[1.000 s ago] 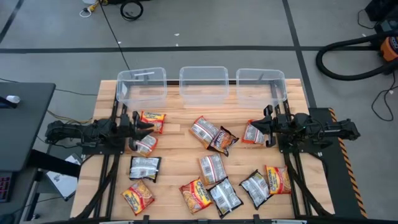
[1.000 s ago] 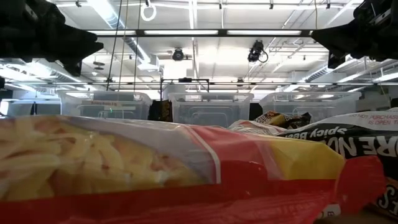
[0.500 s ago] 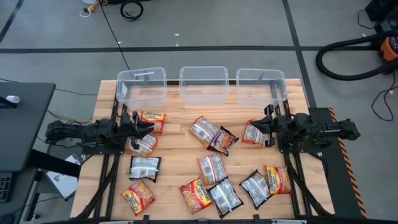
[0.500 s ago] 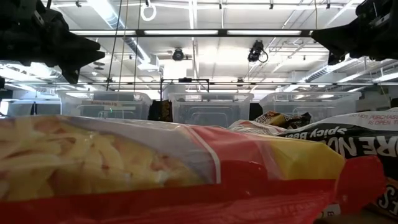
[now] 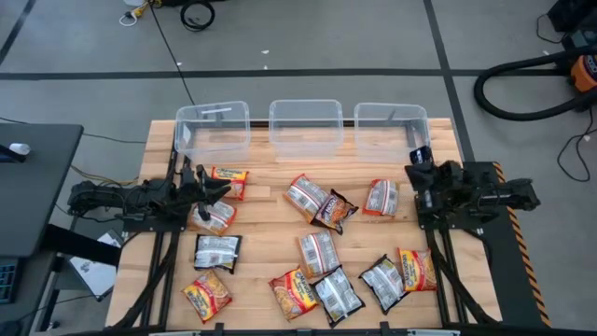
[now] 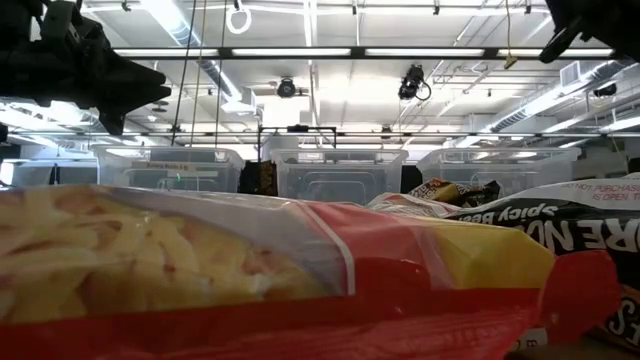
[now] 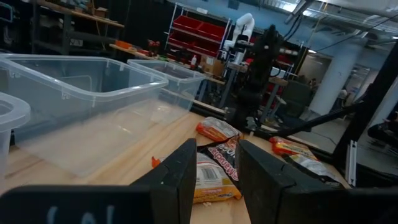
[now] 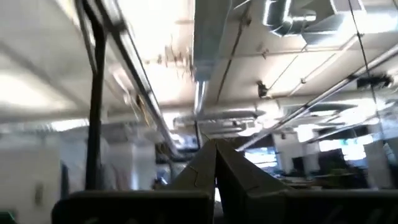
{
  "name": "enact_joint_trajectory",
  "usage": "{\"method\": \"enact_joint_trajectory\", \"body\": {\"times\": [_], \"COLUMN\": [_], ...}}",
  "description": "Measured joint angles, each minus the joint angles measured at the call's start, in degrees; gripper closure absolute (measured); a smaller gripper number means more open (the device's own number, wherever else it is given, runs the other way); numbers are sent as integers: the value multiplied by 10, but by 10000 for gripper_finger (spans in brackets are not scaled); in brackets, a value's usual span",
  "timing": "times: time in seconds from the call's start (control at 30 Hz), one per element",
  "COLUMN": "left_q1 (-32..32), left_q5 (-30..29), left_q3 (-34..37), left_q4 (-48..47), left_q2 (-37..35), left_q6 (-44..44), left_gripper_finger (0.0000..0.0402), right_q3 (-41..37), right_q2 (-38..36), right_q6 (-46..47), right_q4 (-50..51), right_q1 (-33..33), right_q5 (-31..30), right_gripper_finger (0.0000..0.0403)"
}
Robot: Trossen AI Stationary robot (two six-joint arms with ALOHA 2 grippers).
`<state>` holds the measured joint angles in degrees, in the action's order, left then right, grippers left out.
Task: Sort Maruchan noodles
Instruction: Put the black noodle pack into the top right transparent bin
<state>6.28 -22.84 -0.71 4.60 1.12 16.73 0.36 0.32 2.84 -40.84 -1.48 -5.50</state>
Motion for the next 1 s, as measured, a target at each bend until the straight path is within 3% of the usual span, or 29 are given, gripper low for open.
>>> {"method": "enact_joint_trajectory", "body": {"times": [0.17,0.37,0.63,0.7,0.8,1.0], "left_q1": [0,0,0,0,0,0], "left_q5": [0,0,-2,-2,-2,-2], "left_q3": [0,0,0,0,0,0], "left_q4": [0,1,6,8,10,16], "left_q2": [0,0,0,0,0,0], "left_q6": [0,-27,-87,-98,-99,-99], "left_gripper_finger": [285,285,285,285,285,285], "right_q3": [0,0,11,42,114,275], "right_q2": [1,5,25,55,140,352], "right_q6": [114,146,280,304,301,245], "right_q4": [-46,-27,3,68,172,255], "right_q1": [0,0,-2,-11,-34,-72], "right_q5": [-83,-64,-83,-84,-133,-177], "right_gripper_finger": [388,388,388,390,394,394]}}
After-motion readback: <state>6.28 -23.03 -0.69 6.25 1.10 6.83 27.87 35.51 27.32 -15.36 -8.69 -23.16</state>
